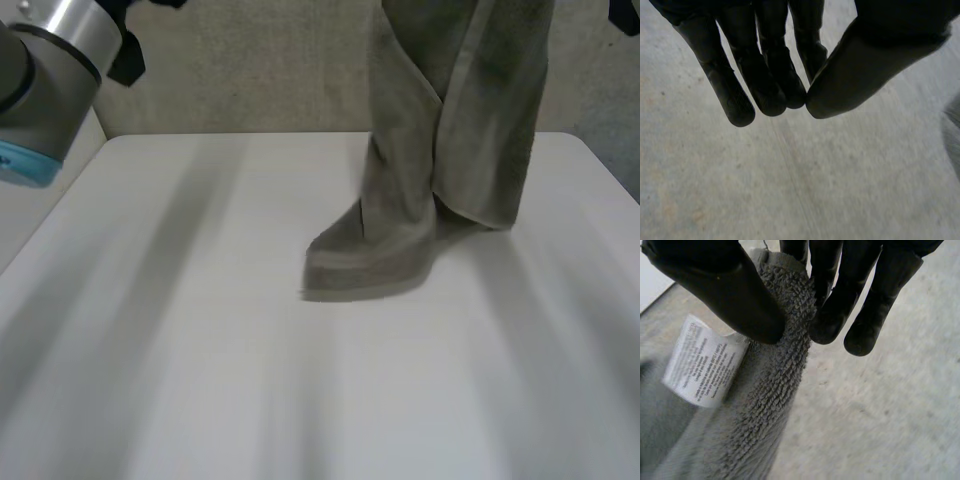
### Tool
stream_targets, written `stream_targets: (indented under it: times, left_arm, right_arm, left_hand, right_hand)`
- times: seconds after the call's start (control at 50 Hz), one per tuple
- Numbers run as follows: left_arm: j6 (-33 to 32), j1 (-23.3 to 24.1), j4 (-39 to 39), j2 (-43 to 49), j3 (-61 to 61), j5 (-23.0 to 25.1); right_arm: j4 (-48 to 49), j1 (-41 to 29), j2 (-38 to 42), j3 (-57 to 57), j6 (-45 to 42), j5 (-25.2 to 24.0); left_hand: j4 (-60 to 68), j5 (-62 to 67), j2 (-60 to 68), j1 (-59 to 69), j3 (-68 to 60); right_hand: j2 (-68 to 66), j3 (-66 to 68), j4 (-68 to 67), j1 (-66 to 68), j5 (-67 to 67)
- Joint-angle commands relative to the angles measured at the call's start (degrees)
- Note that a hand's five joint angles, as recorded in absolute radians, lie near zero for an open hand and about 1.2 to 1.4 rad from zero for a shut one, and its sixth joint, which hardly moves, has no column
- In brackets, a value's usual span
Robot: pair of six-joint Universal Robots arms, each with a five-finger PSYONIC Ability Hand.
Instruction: Fold the towel.
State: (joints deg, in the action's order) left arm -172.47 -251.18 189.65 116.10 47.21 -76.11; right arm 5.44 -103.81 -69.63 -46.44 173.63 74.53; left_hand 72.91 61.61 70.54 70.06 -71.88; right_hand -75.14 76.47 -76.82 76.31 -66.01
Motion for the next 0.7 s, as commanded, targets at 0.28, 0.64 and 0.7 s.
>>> stream_targets:
  times: [0.28, 0.64, 0.7]
  left_arm:
    - [-0.1, 4.3, 4.8, -1.6, 37.1, 10.0]
    - [2.8, 9.7, 8.3, -1.3, 39.9, 8.0]
    - [5.7, 10.7, 9.3, 0.3, 39.1, 6.5]
  right_arm:
    - [-7.1, -3.1, -3.1, -33.9, -8.7, -1.8]
    - [-7.9, -13.6, -17.7, -38.8, -8.0, -1.0]
    - [-7.8, -13.7, -21.3, -39.4, -7.4, -1.0]
  left_hand:
    - [-42.2, -40.9, -39.8, -39.3, 41.1]
    - [-43.5, -42.2, -41.1, -40.7, 42.5]
    - [-43.5, -42.2, -41.1, -40.7, 42.5]
  right_hand:
    - [-4.9, 3.5, -3.2, 3.7, -4.0]
    - [-4.9, 3.5, -3.2, 3.7, -4.0]
    - [-4.9, 3.5, -3.2, 3.7, -4.0]
